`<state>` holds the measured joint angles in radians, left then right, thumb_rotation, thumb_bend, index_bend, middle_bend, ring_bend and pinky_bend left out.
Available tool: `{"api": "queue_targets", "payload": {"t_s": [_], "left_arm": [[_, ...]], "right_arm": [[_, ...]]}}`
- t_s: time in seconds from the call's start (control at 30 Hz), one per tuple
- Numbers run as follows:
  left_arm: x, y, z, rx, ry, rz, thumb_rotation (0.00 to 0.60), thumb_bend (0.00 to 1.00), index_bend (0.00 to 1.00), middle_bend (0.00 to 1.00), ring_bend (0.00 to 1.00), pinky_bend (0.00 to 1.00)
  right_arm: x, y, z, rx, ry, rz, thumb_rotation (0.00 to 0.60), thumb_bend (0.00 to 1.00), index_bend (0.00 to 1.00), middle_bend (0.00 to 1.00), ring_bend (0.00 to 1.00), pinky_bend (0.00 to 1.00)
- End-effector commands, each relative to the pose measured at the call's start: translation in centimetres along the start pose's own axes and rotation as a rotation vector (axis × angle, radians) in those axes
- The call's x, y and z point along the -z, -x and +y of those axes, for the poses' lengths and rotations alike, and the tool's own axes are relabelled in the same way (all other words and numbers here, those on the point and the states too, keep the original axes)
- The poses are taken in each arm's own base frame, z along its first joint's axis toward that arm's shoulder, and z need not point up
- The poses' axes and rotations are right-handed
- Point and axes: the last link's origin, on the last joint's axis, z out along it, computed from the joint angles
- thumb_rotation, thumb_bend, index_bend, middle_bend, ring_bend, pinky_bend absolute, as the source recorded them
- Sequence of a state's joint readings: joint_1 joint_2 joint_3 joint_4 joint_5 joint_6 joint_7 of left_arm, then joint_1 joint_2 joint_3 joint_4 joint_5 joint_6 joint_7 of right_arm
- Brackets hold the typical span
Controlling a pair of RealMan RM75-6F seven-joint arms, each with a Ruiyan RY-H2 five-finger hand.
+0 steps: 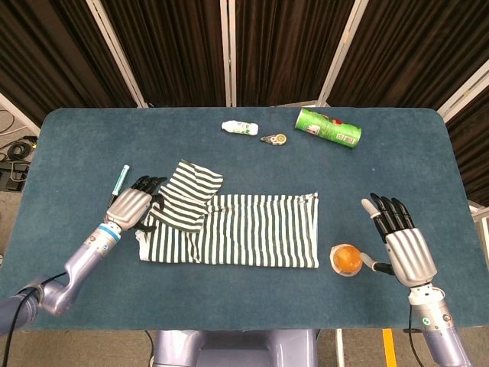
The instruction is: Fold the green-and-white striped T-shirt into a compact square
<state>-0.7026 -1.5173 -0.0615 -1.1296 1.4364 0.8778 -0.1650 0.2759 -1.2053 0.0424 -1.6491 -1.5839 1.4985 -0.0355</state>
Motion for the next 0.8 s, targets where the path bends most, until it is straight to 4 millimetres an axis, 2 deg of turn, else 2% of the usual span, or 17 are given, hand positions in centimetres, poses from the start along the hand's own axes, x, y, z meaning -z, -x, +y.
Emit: {"api": "queue_targets", "payload": {"t_s": [0.03,0.17,0.57,0.8], "left_arm": [[-0.4,1.5,0.3,-0.006,0.006,-0.015,0.6,0.22,0.49,0.0,0.0,0.0],[-0.9,2.4,0.5,-0.022,0.017,-0.018,0.6,0.27,0.51,0.0,0.0,0.0],[-1.8,3.9,0.8,-0.036,0.036,-0.039,0.6,0.27,0.5,0.0,0.0,0.0],[-2.1,4.0,1.0,-0.036,0.043,-0.02,0.6,0.27,0.49,0.0,0.0,0.0]], "right_arm": [[0.0,0.0,0.0,-0.003,0.001,0.001,0.6,0.03,0.09,0.0,0.0,0.0],[-0.1,0.0,0.2,-0.005,0.004,0.003,0.6,0.03,0.09,0.0,0.0,0.0],[-0.2,0.0,0.4,-0.01,0.007,0.002,0.6,0.03,0.09,0.0,0.0,0.0],[-0.2,-0.1,0.4,-0.013,0.006,0.005,0.6,0.03,0.1,0.0,0.0,0.0]]}}
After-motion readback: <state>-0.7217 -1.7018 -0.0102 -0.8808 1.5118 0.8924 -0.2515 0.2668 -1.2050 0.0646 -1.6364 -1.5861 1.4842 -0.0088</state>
